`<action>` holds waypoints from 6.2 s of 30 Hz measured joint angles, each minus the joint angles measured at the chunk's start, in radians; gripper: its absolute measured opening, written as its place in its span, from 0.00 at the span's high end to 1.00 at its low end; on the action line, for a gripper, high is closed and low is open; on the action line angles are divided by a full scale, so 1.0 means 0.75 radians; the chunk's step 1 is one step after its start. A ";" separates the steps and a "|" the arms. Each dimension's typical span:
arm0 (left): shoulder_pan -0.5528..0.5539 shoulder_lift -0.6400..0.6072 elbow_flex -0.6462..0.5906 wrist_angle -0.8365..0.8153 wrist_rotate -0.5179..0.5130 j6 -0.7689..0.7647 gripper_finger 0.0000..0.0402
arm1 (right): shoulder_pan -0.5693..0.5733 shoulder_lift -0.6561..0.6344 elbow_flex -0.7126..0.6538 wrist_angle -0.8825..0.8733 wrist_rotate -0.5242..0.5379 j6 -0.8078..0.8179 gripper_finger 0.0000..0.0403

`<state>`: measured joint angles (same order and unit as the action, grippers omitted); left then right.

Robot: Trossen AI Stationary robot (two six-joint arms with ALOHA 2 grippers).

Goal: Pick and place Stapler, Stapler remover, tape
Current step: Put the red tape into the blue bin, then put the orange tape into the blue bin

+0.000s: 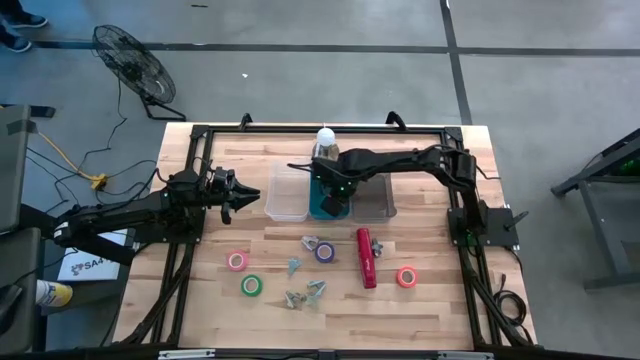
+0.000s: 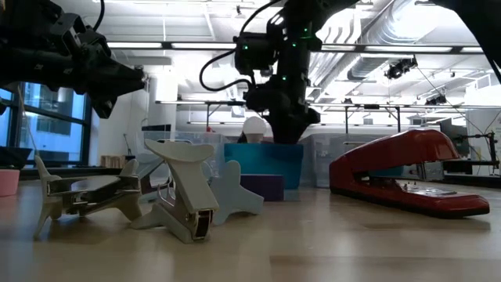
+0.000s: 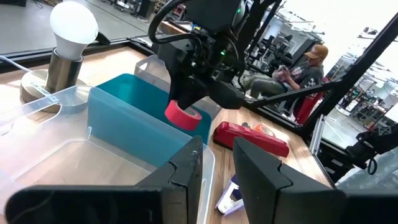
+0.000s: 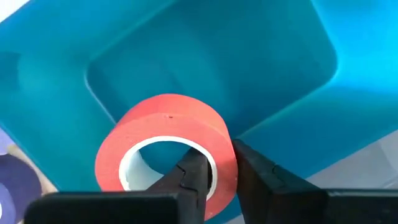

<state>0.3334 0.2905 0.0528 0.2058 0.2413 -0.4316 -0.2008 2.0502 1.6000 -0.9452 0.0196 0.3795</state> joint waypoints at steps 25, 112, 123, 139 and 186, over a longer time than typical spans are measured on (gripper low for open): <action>0.000 0.000 0.000 0.000 0.001 0.000 0.78 | 0.001 -0.007 0.029 -0.035 -0.040 -0.001 0.71; 0.000 0.000 0.000 0.000 -0.001 0.000 0.78 | 0.979 -0.642 -0.924 0.297 -0.265 1.215 0.47; 0.000 0.000 0.000 0.000 0.000 0.000 0.78 | 0.979 -0.495 -0.924 0.342 -0.264 1.306 0.48; 0.000 0.000 0.000 0.000 0.001 0.000 0.78 | 0.979 -0.447 -0.919 0.332 -0.251 1.346 0.55; 0.000 0.000 0.000 0.000 0.000 0.000 0.78 | 0.402 -0.732 -0.396 -0.056 -0.241 -0.140 0.92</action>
<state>0.3334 0.2904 0.0530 0.2059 0.2410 -0.4316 0.1006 1.5011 1.3027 -0.9871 -0.1608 0.2748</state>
